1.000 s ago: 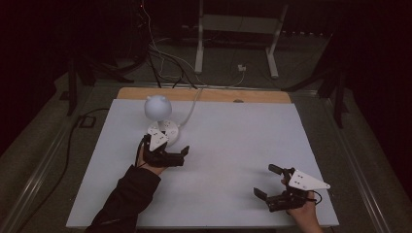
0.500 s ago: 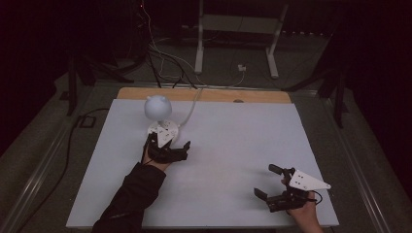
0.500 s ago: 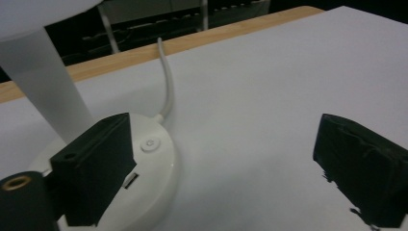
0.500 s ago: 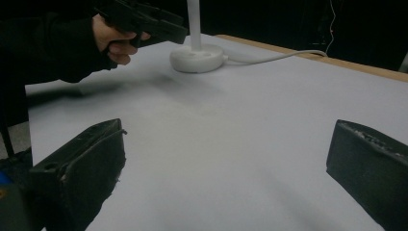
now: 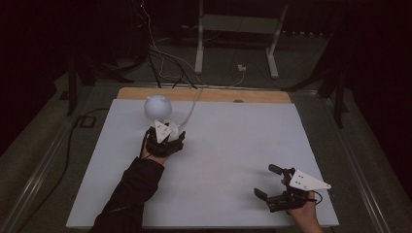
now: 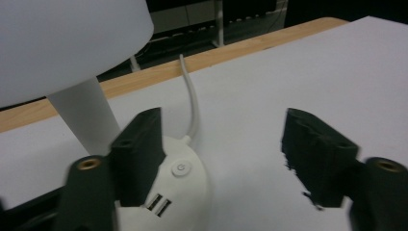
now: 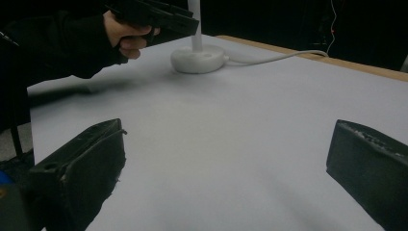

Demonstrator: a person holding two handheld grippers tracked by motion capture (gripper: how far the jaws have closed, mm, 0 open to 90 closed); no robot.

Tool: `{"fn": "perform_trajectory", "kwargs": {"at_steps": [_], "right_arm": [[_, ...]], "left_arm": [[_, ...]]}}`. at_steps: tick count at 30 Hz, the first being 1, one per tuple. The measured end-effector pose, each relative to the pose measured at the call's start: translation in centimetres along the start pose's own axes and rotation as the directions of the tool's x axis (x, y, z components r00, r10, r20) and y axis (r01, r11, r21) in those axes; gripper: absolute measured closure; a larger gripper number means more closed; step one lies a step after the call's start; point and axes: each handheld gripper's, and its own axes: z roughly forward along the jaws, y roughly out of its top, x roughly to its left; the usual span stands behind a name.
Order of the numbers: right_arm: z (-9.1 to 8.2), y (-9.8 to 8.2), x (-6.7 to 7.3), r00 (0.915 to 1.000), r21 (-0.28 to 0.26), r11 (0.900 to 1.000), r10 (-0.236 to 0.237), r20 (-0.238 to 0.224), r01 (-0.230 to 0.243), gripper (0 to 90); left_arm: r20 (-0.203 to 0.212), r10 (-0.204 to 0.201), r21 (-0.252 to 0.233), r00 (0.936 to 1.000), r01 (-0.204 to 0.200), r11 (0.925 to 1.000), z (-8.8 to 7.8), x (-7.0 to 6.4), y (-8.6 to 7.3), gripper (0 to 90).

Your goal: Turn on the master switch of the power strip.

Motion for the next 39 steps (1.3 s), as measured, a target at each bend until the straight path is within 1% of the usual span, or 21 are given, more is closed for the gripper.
{"fn": "perform_trajectory", "kwargs": {"at_steps": [3,5,7,8,9,10,14,16,17,18,19,22,24,26,27,28,29,30,33,36,39], "right_arm": [[0.0,0.0,0.0,1.0000,0.000,1.000,0.004,0.000,-0.004,0.0],[0.0,0.0,0.0,1.0000,0.001,1.000,0.005,0.000,-0.005,0.0],[0.0,0.0,0.0,1.0000,0.000,1.000,0.004,0.000,-0.004,0.0],[0.0,0.0,0.0,1.0000,0.001,1.000,0.009,0.000,-0.009,0.0],[0.0,0.0,-0.1,0.9999,0.000,1.000,0.011,0.000,-0.011,0.0],[0.0,0.0,-0.1,0.9999,0.000,1.000,0.011,0.000,-0.011,0.0],[-0.1,0.0,-0.1,0.9999,-0.005,1.000,0.015,-0.001,-0.015,0.0],[-0.1,0.0,-0.1,0.9999,-0.004,1.000,0.012,0.001,-0.012,0.0],[-0.1,0.0,-0.1,0.9999,-0.003,1.000,0.011,-0.002,-0.011,0.0],[-0.1,0.0,-0.1,0.9999,-0.003,1.000,0.013,-0.002,-0.013,0.0],[-0.1,0.0,-0.1,0.9999,-0.003,1.000,0.012,-0.003,-0.012,0.0],[0.0,0.0,-0.1,0.9999,-0.003,1.000,0.013,-0.004,-0.013,0.0],[0.0,0.0,-0.1,0.9999,-0.004,1.000,0.014,-0.005,-0.014,0.0],[0.0,0.0,-0.1,0.9999,-0.001,1.000,0.015,-0.006,-0.015,0.0],[0.0,0.0,-0.1,0.9999,-0.001,1.000,0.015,-0.007,-0.015,0.0],[0.0,0.0,-0.1,0.9999,-0.001,1.000,0.016,-0.007,-0.016,0.0],[0.0,0.0,-0.1,0.9999,-0.002,1.000,0.015,-0.006,-0.015,0.0],[0.0,0.0,-0.1,0.9999,-0.003,1.000,0.016,-0.006,-0.016,0.0],[0.0,0.0,-0.1,0.9999,-0.001,1.000,0.015,-0.006,-0.015,0.0],[0.0,0.0,-0.1,0.9999,-0.003,1.000,0.016,-0.007,-0.016,0.0],[0.0,0.0,-0.1,0.9999,-0.003,1.000,0.015,-0.007,-0.015,0.0]], "left_arm": [[-0.016,-0.004,0.006,0.9999,0.004,1.0000,0.3,0.1,0.0,42.4],[-0.041,0.013,0.011,0.9991,-0.013,0.9999,0.5,0.1,0.1,46.2],[-0.045,0.015,0.011,0.9989,-0.014,0.9998,0.6,0.1,0.1,47.5],[-0.051,0.025,0.013,0.9984,-0.024,0.9996,0.6,0.0,0.0,51.2],[-0.058,0.037,0.015,0.9976,-0.037,0.9992,0.7,-0.1,0.0,52.5],[-0.057,0.041,0.016,0.9975,-0.041,0.9990,0.8,-0.1,-0.1,52.5],[-0.059,0.053,0.029,0.9969,-0.052,0.9983,1.1,-0.3,-0.2,60.2],[-0.062,0.047,0.038,0.9970,-0.044,0.9983,1.4,-0.2,-0.1,60.2],[-0.061,0.042,0.039,0.9973,-0.040,0.9985,1.5,-0.1,-0.2,61.9],[-0.067,0.054,0.042,0.9963,-0.051,0.9978,1.6,-0.1,-0.2,63.8],[-0.075,0.046,0.050,0.9962,-0.042,0.9979,1.9,0.1,-0.3,66.5],[-0.084,0.048,0.058,0.9954,-0.043,0.9974,2.1,0.3,-0.4,73.4],[-0.086,0.045,0.067,0.9953,-0.039,0.9970,2.3,0.5,-0.4,73.9],[-0.093,0.054,0.078,0.9942,-0.047,0.9959,2.5,0.5,-0.4,74.8],[-0.098,0.052,0.080,0.9938,-0.044,0.9958,2.5,0.5,-0.4,81.4],[-0.104,0.053,0.082,0.9932,-0.044,0.9956,2.6,0.5,-0.4,81.4],[-0.120,0.062,0.093,0.9908,-0.051,0.9943,2.8,0.5,-0.4,85.6],[-0.120,0.062,0.093,0.9908,-0.051,0.9943,2.8,0.5,-0.4,88.0],[-0.124,0.070,0.109,0.9898,-0.057,0.9924,3.1,0.4,-0.3,90.0],[-0.142,0.078,0.126,0.9869,-0.060,0.9902,3.5,0.2,-0.4,90.0],[-0.139,0.076,0.139,0.9873,-0.057,0.9887,3.7,0.2,-0.6,90.0]]}}
